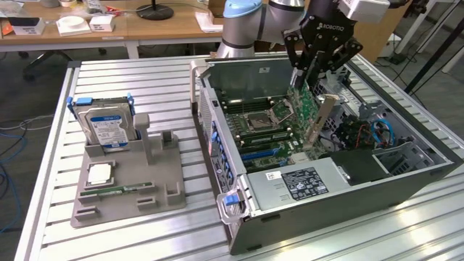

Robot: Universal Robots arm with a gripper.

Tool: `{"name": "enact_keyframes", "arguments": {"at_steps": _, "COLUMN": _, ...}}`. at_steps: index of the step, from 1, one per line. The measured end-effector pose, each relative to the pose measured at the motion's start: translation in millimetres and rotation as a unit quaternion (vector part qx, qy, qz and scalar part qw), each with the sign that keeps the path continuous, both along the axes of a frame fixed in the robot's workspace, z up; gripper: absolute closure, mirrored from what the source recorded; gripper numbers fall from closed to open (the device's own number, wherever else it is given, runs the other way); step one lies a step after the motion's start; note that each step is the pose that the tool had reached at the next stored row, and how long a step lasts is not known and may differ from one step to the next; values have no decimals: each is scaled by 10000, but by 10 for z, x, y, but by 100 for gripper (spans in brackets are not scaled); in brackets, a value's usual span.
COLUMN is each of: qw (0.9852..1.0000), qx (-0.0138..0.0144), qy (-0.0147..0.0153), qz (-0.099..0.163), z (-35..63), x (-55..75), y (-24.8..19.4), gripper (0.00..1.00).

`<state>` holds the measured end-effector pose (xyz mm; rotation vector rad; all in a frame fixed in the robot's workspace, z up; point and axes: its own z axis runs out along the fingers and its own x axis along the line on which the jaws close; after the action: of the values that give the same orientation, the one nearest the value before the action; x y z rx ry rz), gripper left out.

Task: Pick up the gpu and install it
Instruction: 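Insert the gpu into the slot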

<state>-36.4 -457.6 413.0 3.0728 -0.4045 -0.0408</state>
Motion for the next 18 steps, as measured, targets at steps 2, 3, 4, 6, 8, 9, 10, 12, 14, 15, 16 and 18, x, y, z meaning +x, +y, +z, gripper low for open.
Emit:
{"name": "enact_keyframes", "arguments": {"at_steps": 2, "qw": 9997, "qx": 0, "qy": 0, "qz": -226, "z": 0, "x": 0, "y": 0, "gripper": 74}}
{"name": "enact_keyframes", "arguments": {"at_steps": 3, "qw": 9997, "qx": 0, "qy": 0, "qz": -228, "z": 0, "x": 0, "y": 0, "gripper": 74}}
{"name": "enact_keyframes", "arguments": {"at_steps": 4, "qw": 9997, "qx": 0, "qy": 0, "qz": -234, "z": 0, "x": 0, "y": 0, "gripper": 74}}
{"name": "enact_keyframes", "arguments": {"at_steps": 6, "qw": 9997, "qx": 0, "qy": 0, "qz": -241, "z": 0, "x": 0, "y": 0, "gripper": 74}}
{"name": "enact_keyframes", "arguments": {"at_steps": 8, "qw": 9997, "qx": 0, "qy": 0, "qz": -244, "z": 0, "x": 0, "y": 0, "gripper": 74}}
{"name": "enact_keyframes", "arguments": {"at_steps": 9, "qw": 9997, "qx": 0, "qy": 0, "qz": -246, "z": 0, "x": 0, "y": 0, "gripper": 74}}
{"name": "enact_keyframes", "arguments": {"at_steps": 10, "qw": 9997, "qx": 0, "qy": 0, "qz": -247, "z": 0, "x": 0, "y": 0, "gripper": 74}}
{"name": "enact_keyframes", "arguments": {"at_steps": 12, "qw": 9997, "qx": 0, "qy": 0, "qz": -250, "z": 0, "x": 0, "y": 0, "gripper": 74}}
{"name": "enact_keyframes", "arguments": {"at_steps": 14, "qw": 9997, "qx": 0, "qy": 0, "qz": -253, "z": 0, "x": 0, "y": 0, "gripper": 74}}
{"name": "enact_keyframes", "arguments": {"at_steps": 15, "qw": 9997, "qx": 0, "qy": 0, "qz": -254, "z": 0, "x": 0, "y": 0, "gripper": 74}}
{"name": "enact_keyframes", "arguments": {"at_steps": 16, "qw": 9997, "qx": 1, "qy": 0, "qz": -255, "z": -1, "x": -1, "y": 0, "gripper": 74}}
{"name": "enact_keyframes", "arguments": {"at_steps": 18, "qw": 9994, "qx": 0, "qy": -1, "qz": -346, "z": -1, "x": -6, "y": 0, "gripper": 74}}
